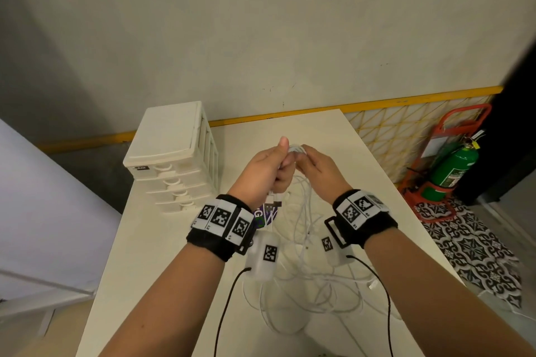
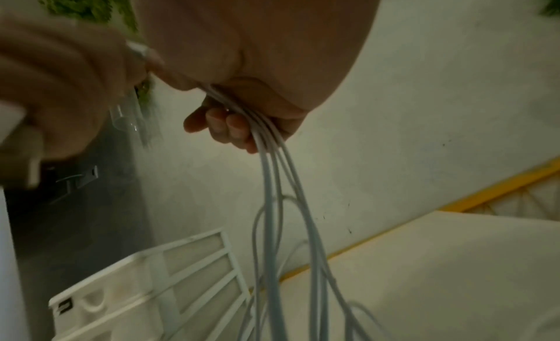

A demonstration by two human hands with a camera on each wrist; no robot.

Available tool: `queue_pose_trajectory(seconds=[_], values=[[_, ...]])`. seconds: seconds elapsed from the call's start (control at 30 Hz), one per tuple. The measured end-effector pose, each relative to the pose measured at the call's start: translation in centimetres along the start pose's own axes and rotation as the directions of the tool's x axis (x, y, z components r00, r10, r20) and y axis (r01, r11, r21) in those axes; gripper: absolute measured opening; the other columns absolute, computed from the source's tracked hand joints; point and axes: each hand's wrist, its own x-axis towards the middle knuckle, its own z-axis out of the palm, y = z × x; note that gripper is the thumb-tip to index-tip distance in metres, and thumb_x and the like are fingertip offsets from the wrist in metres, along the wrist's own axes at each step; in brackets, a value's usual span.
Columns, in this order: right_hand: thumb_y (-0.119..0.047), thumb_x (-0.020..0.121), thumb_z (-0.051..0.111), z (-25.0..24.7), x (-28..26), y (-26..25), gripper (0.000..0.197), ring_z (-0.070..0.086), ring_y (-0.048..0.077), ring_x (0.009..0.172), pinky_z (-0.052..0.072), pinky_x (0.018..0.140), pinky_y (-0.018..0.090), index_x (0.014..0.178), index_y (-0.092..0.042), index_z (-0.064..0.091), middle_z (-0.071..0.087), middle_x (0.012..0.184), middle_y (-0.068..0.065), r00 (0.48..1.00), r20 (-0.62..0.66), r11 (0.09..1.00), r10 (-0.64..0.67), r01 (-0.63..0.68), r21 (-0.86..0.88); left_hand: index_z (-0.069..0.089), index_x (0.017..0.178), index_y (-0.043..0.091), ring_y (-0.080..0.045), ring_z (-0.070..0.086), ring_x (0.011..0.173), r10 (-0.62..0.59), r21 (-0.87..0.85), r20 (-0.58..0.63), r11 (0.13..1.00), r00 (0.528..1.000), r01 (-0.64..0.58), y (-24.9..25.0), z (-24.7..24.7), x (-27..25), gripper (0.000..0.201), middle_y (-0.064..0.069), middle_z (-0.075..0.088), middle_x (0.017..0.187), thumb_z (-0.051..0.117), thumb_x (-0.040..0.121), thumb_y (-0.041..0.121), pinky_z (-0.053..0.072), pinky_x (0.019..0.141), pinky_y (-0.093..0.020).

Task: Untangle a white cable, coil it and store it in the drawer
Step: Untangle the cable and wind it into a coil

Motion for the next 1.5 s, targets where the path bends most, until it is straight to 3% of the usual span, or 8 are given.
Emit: queue_pose_trajectory(seconds=[0.17, 0.43, 0.67, 0.83, 0.97, 1.13, 1.37, 1.5], values=[[-0.022, 0.096, 0.042, 1.8, -1.1, 1.3, 0.023, 0.044, 0.003, 0.051, 0.038, 0.059, 0.029, 0.074, -0.025, 0.047, 0.051, 0.059, -0.003, 0.996, 0.023, 0.996, 0.085, -0.084, -0.023, 0.037, 0.063, 0.018, -0.004, 0.020, 0.039, 0.052, -0.207, 0.015, 0.977, 0.999, -0.048, 2.2, 0.5, -0.2, 0.047, 0.011, 0.028, 0.048, 0.021, 0.102, 0.039, 0.014, 0.042, -0.021], [-0.025, 0.092, 0.048, 2.9, -4.1, 4.6, 0.008, 0.053, 0.014, 0.056, 0.043, 0.065, 0.027, 0.085, -0.022, 0.051, 0.056, 0.057, -0.006, 0.944, 0.177, 0.951, 0.280, -0.247, -0.186, 0.039, 0.070, 0.017, -0.005, 0.027, 0.037, 0.238, -0.604, -0.216, 0.729, 0.947, -0.321, 5.5, -0.9, 1.6, 0.044, 0.008, 0.034, 0.048, 0.020, 0.102, 0.041, 0.023, 0.040, -0.019], [-0.027, 0.090, 0.053, 2.9, -4.6, 2.3, 0.013, 0.054, 0.022, 0.067, 0.033, 0.062, 0.026, 0.101, -0.024, 0.057, 0.058, 0.067, 0.002, 0.947, 0.241, 0.949, 0.212, -0.140, -0.284, 0.041, 0.077, 0.014, -0.011, 0.041, 0.051, 0.238, -0.497, -0.510, 0.703, 0.827, -0.508, 3.7, -2.5, 2.7, 0.036, 0.002, 0.044, 0.061, 0.024, 0.104, 0.029, 0.038, 0.055, -0.022], [-0.034, 0.095, 0.045, 3.3, -4.7, 1.5, 0.032, 0.061, 0.034, 0.087, 0.032, 0.063, 0.029, 0.114, -0.014, 0.059, 0.069, 0.095, 0.017, 0.906, 0.405, 0.870, 0.119, 0.101, -0.483, 0.044, 0.080, 0.016, -0.011, 0.052, 0.058, 0.330, -0.043, -0.598, 0.897, 0.730, -0.441, 1.7, -2.9, 2.5, 0.031, 0.002, 0.054, 0.065, 0.025, 0.104, 0.021, 0.044, 0.059, -0.022], [-0.045, 0.092, 0.047, 3.4, -4.3, 1.7, 0.036, 0.061, 0.033, 0.073, 0.034, 0.060, 0.030, 0.095, -0.014, 0.065, 0.068, 0.082, 0.017, 0.904, 0.424, 0.847, -0.043, 0.258, -0.464, 0.046, 0.081, 0.014, -0.014, 0.054, 0.060, 0.427, 0.425, -0.373, 0.868, 0.824, -0.257, -0.4, -3.8, 2.0, 0.028, -0.003, 0.054, 0.066, 0.029, 0.103, 0.014, 0.048, 0.065, -0.023], [-0.051, 0.087, 0.039, 2.2, -3.9, 1.6, 0.039, 0.057, 0.019, 0.068, 0.031, 0.061, 0.020, 0.097, -0.025, 0.066, 0.069, 0.086, 0.002, 0.948, 0.266, 0.895, -0.175, 0.266, -0.359, 0.046, 0.079, 0.013, -0.016, 0.052, 0.044, 0.066, 0.593, -0.124, 0.805, 0.990, 0.021, -2.7, -4.7, 0.9, 0.027, -0.004, 0.058, 0.059, 0.035, 0.102, 0.019, 0.045, 0.051, -0.029], [-0.031, 0.085, 0.050, -0.1, -2.1, 1.2, 0.022, 0.058, 0.013, 0.067, 0.042, 0.066, 0.030, 0.092, -0.021, 0.069, 0.072, 0.078, -0.002, 0.959, 0.147, 0.891, -0.243, 0.281, -0.356, 0.047, 0.074, 0.014, -0.009, 0.027, 0.038, -0.264, 0.409, 0.002, 0.880, 0.964, 0.240, -3.2, -2.9, 0.1, 0.040, 0.004, 0.036, 0.047, 0.036, 0.100, 0.043, 0.020, 0.036, -0.019], [-0.019, 0.080, 0.057, -1.1, -1.3, 0.9, 0.014, 0.061, 0.017, 0.070, 0.040, 0.072, 0.034, 0.089, -0.019, 0.067, 0.070, 0.076, -0.002, 0.955, 0.135, 0.848, -0.264, 0.296, -0.440, 0.049, 0.081, 0.010, -0.008, 0.032, 0.040, -0.273, 0.645, 0.051, 0.744, 0.961, 0.176, -2.4, -2.2, -0.1, 0.036, 0.002, 0.039, 0.052, 0.053, 0.092, 0.044, 0.028, 0.039, -0.017]])
